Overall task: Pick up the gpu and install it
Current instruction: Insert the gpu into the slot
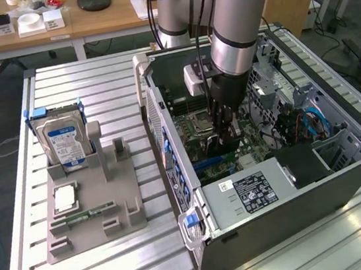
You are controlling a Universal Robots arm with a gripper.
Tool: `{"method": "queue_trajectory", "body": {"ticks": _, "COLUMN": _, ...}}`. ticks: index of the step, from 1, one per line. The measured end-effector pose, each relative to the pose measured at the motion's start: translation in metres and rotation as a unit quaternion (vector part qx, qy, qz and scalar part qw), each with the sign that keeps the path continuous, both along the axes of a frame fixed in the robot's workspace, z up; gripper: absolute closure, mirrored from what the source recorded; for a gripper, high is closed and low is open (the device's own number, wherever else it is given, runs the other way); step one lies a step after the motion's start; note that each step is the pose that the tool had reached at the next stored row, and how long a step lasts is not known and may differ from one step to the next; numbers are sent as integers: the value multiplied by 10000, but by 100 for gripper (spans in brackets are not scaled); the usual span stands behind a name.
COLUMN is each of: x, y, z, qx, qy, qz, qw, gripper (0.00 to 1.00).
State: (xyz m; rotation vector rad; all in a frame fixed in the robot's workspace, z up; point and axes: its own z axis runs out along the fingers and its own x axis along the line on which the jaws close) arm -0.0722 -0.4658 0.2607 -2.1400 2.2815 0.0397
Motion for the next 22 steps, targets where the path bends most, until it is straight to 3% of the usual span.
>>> {"method": "queue_trajectory", "body": {"ticks": 22, "x": -72, "y": -12, "z": -80, "qx": 1, "qy": -7, "qz": 5, "qw": 10000, "gripper": 73}}
